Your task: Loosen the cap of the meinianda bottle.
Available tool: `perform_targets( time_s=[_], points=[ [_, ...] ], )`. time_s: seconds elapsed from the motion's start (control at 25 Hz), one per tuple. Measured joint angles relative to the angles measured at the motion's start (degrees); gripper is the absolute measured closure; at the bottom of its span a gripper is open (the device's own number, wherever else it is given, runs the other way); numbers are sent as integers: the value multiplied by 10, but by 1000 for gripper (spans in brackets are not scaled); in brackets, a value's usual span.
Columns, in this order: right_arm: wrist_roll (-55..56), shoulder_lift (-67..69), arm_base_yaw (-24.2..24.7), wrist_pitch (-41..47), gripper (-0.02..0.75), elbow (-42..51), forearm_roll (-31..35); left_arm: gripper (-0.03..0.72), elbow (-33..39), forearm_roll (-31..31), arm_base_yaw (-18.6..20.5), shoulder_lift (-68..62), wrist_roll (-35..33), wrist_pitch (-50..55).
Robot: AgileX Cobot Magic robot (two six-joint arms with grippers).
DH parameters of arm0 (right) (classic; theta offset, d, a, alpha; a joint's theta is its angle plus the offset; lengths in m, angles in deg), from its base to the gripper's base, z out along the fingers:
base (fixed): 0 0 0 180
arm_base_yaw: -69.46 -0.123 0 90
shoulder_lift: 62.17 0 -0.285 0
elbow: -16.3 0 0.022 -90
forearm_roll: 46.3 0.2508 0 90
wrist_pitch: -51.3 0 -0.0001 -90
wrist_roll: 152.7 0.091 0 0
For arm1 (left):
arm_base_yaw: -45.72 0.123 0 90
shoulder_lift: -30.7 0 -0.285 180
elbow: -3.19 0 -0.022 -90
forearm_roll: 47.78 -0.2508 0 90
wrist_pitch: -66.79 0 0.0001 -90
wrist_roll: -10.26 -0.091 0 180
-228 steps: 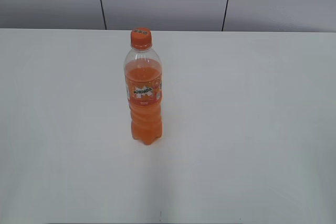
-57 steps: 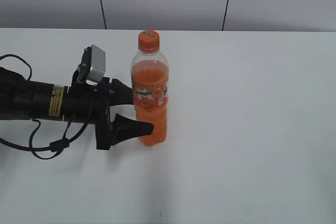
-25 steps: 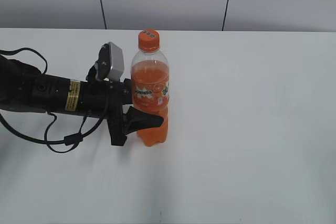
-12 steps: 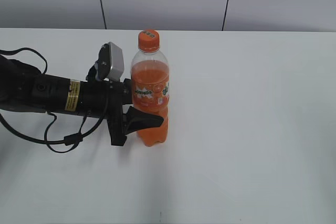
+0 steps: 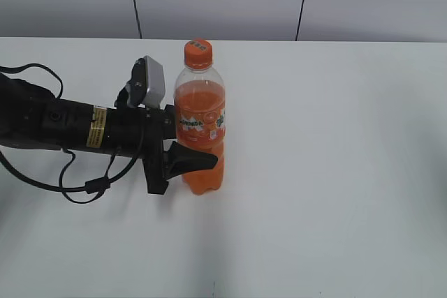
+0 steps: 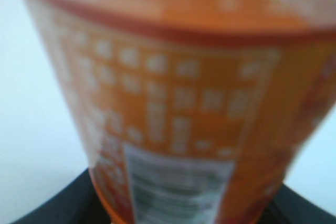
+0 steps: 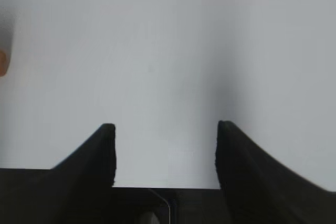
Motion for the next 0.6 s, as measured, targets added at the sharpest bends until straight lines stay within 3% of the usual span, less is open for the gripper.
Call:
perform_targets(
  time_s=[0.6],
  points=[
    [-3,277,0,9,290,-249,2,303,0,-1,0,0,0,-1]
  ],
)
